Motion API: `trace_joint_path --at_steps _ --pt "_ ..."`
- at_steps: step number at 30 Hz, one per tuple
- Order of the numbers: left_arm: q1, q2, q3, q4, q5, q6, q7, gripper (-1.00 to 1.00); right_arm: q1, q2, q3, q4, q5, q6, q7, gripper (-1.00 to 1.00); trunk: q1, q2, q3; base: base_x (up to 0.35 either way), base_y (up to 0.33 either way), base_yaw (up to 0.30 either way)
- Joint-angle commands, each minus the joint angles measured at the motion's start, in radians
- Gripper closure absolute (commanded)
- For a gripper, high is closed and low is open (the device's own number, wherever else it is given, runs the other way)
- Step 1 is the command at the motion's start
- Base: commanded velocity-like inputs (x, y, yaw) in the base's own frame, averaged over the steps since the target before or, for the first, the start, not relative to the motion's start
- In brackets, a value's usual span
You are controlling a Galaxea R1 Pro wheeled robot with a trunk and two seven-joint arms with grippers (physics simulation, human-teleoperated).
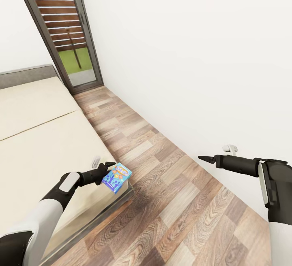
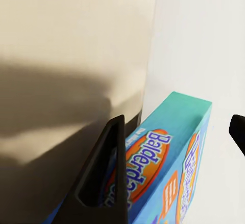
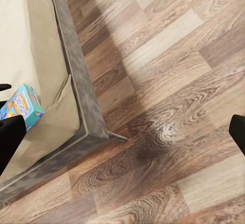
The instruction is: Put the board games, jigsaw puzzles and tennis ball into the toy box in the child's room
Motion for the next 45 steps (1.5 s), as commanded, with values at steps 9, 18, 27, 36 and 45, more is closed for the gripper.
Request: trace_joint_path --at_steps 9,18,27,36,45 --pt "0.003 0.004 0.008 -0.005 -0.007 0.005 -0.004 -1.00 0.015 0.000 -0.002 -0.001 0.009 0.005 0.010 -1.00 0.000 0.000 -0.001 0.000 0.000 0.000" --pt "0.007 0.046 0.046 -0.008 -0.008 0.005 -0.014 -1.00 0.031 0.002 -0.002 0.004 0.009 0.005 0.010 -1.00 0.000 0.000 -0.001 0.000 0.000 0.000" --pt "0.041 0.116 0.101 -0.034 0.001 0.021 -0.071 -1.00 0.034 0.026 0.004 0.007 0.006 0.005 0.018 -1.00 0.000 0.000 -0.001 0.000 0.000 0.000" --pt "0.070 0.151 0.105 -0.085 0.014 0.035 -0.025 -1.00 0.030 0.036 -0.001 0.000 -0.020 0.005 0.043 -1.00 0.000 0.000 -0.001 0.000 0.000 0.000" --pt "0.070 0.151 0.105 -0.114 0.016 0.035 -0.018 -1.00 0.030 0.036 -0.001 0.000 -0.020 0.005 0.043 -1.00 0.000 0.000 -0.001 0.000 0.000 0.000"
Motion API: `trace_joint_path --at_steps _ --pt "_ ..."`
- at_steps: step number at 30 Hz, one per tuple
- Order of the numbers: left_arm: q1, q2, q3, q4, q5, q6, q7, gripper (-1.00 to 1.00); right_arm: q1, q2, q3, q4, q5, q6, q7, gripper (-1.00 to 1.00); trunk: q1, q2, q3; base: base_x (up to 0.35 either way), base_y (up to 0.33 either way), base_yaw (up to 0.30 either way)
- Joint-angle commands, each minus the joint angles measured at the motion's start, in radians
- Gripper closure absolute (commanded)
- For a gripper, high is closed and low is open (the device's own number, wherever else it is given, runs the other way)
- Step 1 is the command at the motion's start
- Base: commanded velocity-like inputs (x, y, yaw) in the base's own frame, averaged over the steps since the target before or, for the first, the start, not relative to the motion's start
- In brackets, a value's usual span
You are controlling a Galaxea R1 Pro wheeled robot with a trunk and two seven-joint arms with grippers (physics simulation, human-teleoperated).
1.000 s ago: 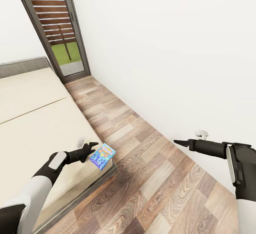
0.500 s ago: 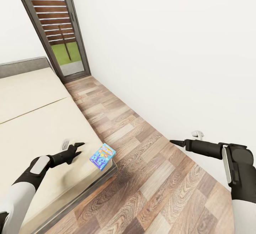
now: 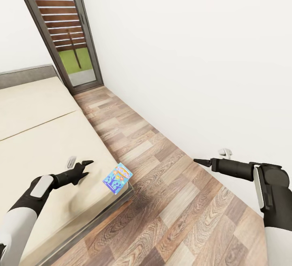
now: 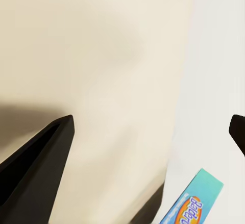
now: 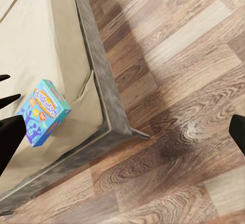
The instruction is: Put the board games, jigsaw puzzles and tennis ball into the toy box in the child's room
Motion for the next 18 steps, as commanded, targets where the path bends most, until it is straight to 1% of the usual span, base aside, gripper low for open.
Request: trace_joint_path --at_steps 1,18 --pt "-0.001 0.000 0.004 0.001 -0.009 0.005 -0.003 -1.00 -0.001 0.000 -0.001 -0.001 0.010 0.006 0.010 -1.00 0.000 0.000 -0.001 0.000 0.000 0.000" --pt "-0.001 0.000 0.004 0.001 -0.003 0.005 -0.003 -1.00 -0.001 0.000 -0.001 -0.001 0.010 0.006 0.010 -1.00 0.000 0.000 -0.001 0.000 0.000 0.000"
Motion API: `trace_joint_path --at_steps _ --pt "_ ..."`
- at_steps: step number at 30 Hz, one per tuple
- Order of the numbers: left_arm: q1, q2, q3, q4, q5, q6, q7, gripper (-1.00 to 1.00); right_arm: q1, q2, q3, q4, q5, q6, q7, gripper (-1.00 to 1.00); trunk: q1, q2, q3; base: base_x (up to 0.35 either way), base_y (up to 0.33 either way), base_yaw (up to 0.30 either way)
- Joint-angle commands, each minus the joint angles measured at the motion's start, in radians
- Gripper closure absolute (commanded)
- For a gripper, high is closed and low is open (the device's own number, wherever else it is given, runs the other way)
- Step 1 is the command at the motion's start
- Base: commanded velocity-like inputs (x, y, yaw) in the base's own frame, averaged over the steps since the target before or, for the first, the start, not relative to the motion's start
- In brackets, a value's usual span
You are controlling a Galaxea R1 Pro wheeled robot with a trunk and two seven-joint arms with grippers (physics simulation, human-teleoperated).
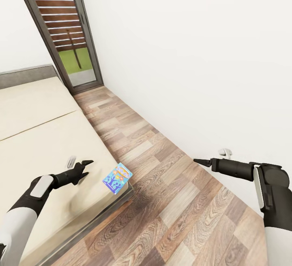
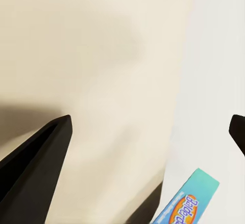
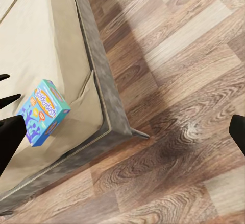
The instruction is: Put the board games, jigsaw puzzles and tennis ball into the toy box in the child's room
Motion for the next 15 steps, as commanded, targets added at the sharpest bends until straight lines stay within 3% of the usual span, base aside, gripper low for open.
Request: trace_joint_path --at_steps 1,7,10,15 --pt "0.000 0.000 0.004 0.001 -0.009 0.005 -0.003 -1.00 -0.001 0.000 -0.001 -0.001 0.010 0.006 0.010 -1.00 0.000 0.000 -0.001 0.000 0.000 0.000" --pt "0.000 0.000 0.004 0.001 -0.005 0.005 -0.003 -1.00 -0.001 0.000 -0.001 -0.001 0.010 0.006 0.010 -1.00 0.000 0.000 -0.001 0.000 0.000 0.000" --pt "-0.010 0.012 0.010 0.017 0.001 -0.006 -0.022 -1.00 -0.006 -0.010 -0.017 0.004 0.017 0.006 -0.002 -1.00 0.000 0.000 -0.001 0.000 0.000 0.000" --pt "-0.013 0.038 0.015 0.043 0.029 -0.013 -0.056 -1.00 -0.009 -0.013 -0.023 0.006 -0.011 0.006 -0.012 -1.00 0.000 0.000 -0.001 0.000 0.000 0.000"
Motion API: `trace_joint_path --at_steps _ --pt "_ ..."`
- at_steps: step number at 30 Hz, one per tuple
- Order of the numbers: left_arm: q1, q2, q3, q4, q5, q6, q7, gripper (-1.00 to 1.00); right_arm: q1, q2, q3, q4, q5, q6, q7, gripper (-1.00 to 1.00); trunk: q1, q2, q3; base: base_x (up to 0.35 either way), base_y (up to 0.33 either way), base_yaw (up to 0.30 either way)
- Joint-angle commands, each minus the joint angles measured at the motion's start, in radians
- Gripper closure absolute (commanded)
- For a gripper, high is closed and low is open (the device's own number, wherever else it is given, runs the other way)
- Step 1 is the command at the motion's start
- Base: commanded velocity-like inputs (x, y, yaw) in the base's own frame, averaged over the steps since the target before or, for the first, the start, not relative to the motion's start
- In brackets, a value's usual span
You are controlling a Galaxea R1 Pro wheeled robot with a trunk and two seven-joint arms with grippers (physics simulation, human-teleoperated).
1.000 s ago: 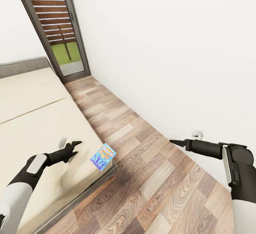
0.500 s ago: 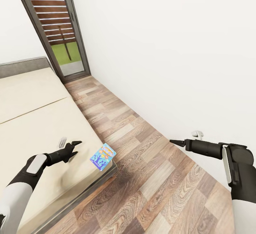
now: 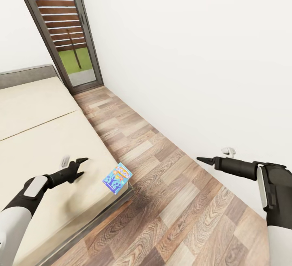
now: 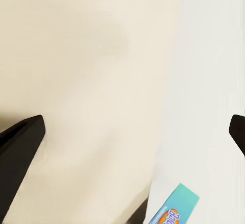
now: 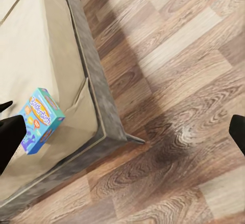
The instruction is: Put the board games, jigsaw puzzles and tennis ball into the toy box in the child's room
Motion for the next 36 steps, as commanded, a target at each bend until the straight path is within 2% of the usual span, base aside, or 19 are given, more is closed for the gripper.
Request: trace_joint_path --at_steps 1,6,10,19,20,36 --pt "-0.001 0.004 0.005 0.006 -0.008 0.003 -0.007 -1.00 -0.002 0.000 -0.003 0.000 0.005 0.005 0.008 -1.00 0.000 0.000 -0.001 0.000 0.000 0.000" --pt "-0.001 0.013 0.005 0.013 0.021 0.003 -0.017 -1.00 -0.003 -0.001 -0.004 0.000 -0.024 0.005 0.004 -1.00 0.000 0.000 -0.001 0.000 0.000 0.000" --pt "0.003 0.016 0.006 -0.003 0.027 0.004 -0.021 -1.00 -0.003 -0.001 -0.004 0.001 -0.047 0.005 0.003 -1.00 0.000 0.000 -0.001 0.000 0.000 0.000" --pt "0.027 0.020 0.008 -0.053 -0.023 0.013 -0.027 -1.00 -0.004 -0.001 -0.003 0.002 -0.098 0.005 0.001 -1.00 0.000 0.000 -0.001 0.000 0.000 0.000" --pt "0.027 0.020 0.008 -0.062 -0.092 0.013 -0.027 -1.00 -0.004 -0.001 -0.003 0.002 -0.107 0.005 0.001 -1.00 0.000 0.000 -0.001 0.000 0.000 0.000" --pt "0.039 0.015 0.008 -0.123 -0.091 0.041 -0.026 -1.00 -0.004 0.000 -0.001 0.004 -0.110 0.005 0.000 -1.00 0.000 0.000 -0.001 0.000 0.000 0.000"
